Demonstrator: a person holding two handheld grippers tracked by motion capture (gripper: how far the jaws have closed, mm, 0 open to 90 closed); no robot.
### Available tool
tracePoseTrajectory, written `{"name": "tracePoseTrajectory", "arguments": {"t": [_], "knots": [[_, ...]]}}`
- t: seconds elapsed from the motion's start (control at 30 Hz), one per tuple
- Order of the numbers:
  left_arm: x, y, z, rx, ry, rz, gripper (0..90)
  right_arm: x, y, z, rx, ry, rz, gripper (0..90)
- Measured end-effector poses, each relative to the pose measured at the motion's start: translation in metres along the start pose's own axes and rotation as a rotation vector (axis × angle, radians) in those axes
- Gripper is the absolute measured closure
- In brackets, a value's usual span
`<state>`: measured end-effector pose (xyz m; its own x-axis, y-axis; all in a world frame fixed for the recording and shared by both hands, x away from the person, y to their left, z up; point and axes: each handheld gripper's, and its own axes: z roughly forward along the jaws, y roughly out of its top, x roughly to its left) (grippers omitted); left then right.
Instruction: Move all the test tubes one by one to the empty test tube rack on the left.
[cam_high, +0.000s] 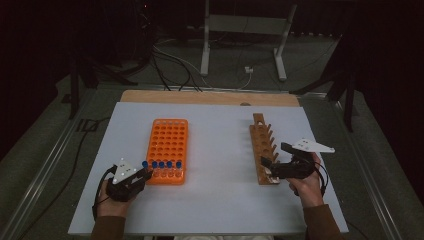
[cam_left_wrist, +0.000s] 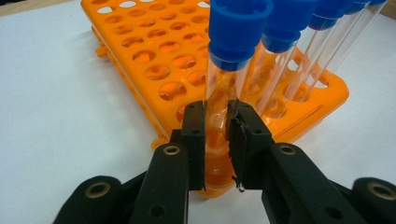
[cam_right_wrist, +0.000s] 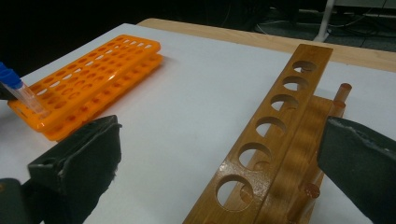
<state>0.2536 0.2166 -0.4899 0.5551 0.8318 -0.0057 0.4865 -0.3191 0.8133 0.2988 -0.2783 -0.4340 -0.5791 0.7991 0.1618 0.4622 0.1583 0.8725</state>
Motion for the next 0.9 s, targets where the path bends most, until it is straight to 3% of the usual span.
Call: {"name": "tracePoseTrajectory", "arguments": {"t": [0.1,0.37,0.77,0.9], "knots": [[0.001,0.000,0.000,-0.002,-0.014,-0.020,76.8,0.000,0.000,0.000,0.002,0.000,0.001,0.0],[0.003,-0.001,-0.006,-0.033,-0.028,-0.049,63.7,-0.002,-0.003,-0.004,0.003,-0.009,0.004,0.0],[0.008,0.003,-0.024,-0.167,-0.058,-0.085,45.1,-0.007,-0.017,-0.018,-0.025,-0.034,0.011,0.0],[0.009,0.005,-0.030,-0.208,-0.038,-0.101,36.3,-0.008,-0.024,-0.022,-0.041,-0.038,0.011,0.0]]}}
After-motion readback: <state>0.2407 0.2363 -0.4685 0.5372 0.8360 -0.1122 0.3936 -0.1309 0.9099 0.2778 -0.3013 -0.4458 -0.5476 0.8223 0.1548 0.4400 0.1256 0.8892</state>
